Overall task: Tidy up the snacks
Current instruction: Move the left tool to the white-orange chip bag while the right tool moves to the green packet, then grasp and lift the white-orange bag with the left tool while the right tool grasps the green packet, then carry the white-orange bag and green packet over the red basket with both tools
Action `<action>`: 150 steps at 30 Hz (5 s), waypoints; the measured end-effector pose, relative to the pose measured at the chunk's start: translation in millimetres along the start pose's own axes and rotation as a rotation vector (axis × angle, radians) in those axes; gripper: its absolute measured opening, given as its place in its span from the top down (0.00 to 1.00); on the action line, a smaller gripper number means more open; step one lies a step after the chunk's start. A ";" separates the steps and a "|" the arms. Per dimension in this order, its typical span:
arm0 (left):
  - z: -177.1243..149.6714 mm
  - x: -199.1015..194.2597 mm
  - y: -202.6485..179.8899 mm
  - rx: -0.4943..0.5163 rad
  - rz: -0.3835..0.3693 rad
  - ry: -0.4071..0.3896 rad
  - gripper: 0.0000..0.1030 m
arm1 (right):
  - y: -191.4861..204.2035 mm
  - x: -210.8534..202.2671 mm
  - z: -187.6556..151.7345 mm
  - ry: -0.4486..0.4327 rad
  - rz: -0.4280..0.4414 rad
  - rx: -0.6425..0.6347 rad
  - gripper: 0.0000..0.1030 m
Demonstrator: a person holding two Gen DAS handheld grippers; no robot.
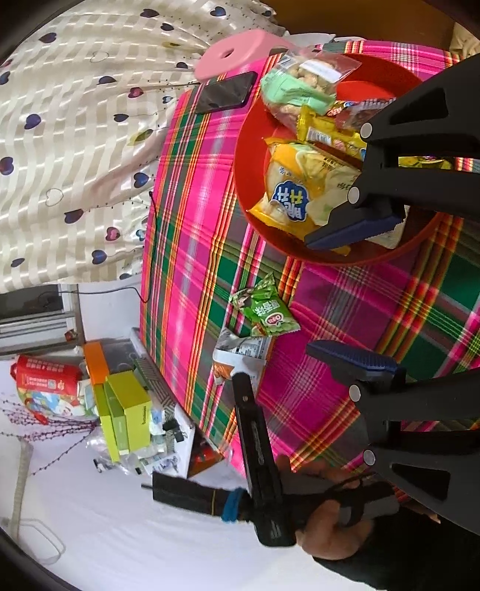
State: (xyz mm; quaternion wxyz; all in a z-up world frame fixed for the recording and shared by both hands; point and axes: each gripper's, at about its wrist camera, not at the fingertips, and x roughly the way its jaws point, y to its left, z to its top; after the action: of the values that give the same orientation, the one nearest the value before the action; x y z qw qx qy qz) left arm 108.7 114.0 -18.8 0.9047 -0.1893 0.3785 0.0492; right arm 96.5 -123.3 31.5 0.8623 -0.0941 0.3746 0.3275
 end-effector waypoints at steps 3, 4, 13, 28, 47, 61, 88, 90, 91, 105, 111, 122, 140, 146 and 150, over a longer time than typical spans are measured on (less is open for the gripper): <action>4.9 12.4 -0.9 -0.014 0.009 0.010 0.41 | -0.1 5.4 2.5 0.007 -0.002 0.002 0.51; 6.7 17.8 -0.7 -0.021 0.016 0.015 0.39 | 0.0 6.9 3.1 0.008 -0.003 0.002 0.51; 13.3 43.3 9.6 -0.075 0.046 0.041 0.38 | -3.4 22.5 10.7 0.028 -0.006 0.014 0.51; -7.4 8.9 34.1 -0.070 0.026 -0.002 0.45 | 9.3 67.7 41.8 0.106 0.055 0.067 0.51; -18.2 -36.0 62.6 -0.089 -0.013 -0.082 0.45 | 33.5 156.0 65.0 0.311 0.061 0.010 0.51; -23.6 -39.2 75.9 -0.105 -0.032 -0.080 0.45 | 41.5 160.0 78.4 0.297 0.037 -0.137 0.46; -30.0 -46.9 63.8 -0.083 -0.039 -0.069 0.45 | 53.2 153.7 63.0 0.238 -0.019 -0.180 0.54; -30.7 -49.4 60.1 -0.076 -0.041 -0.069 0.45 | 53.9 143.5 62.4 0.216 -0.008 -0.169 0.54; -31.3 -50.8 57.8 -0.071 -0.043 -0.069 0.45 | 54.5 138.1 62.0 0.207 -0.005 -0.165 0.54; -37.4 -80.4 5.4 0.029 -0.085 -0.087 0.45 | 56.0 42.0 42.4 0.041 0.029 -0.130 0.53; -39.7 -91.1 -18.8 0.071 -0.105 -0.100 0.45 | 48.6 12.4 34.1 -0.003 0.026 -0.116 0.53; -42.2 -99.2 -47.1 0.125 -0.122 -0.102 0.45 | 33.1 -16.3 22.2 -0.043 0.015 -0.086 0.53; -44.8 -90.9 -88.1 0.195 -0.171 -0.071 0.45 | -4.3 -44.6 6.3 -0.080 -0.029 -0.002 0.53; -43.7 -83.5 -106.4 0.227 -0.194 -0.055 0.45 | -28.4 -50.1 0.0 -0.081 -0.056 0.040 0.53; -42.0 -78.5 -118.9 0.247 -0.207 -0.043 0.45 | -42.7 -54.6 -3.8 -0.087 -0.070 0.066 0.53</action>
State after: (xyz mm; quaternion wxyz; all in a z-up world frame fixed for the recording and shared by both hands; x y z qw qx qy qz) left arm 52.7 -7.5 45.7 0.9293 -0.1133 0.3406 -0.0872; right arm 93.9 -184.6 64.0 0.8913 -0.0644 0.3439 0.2882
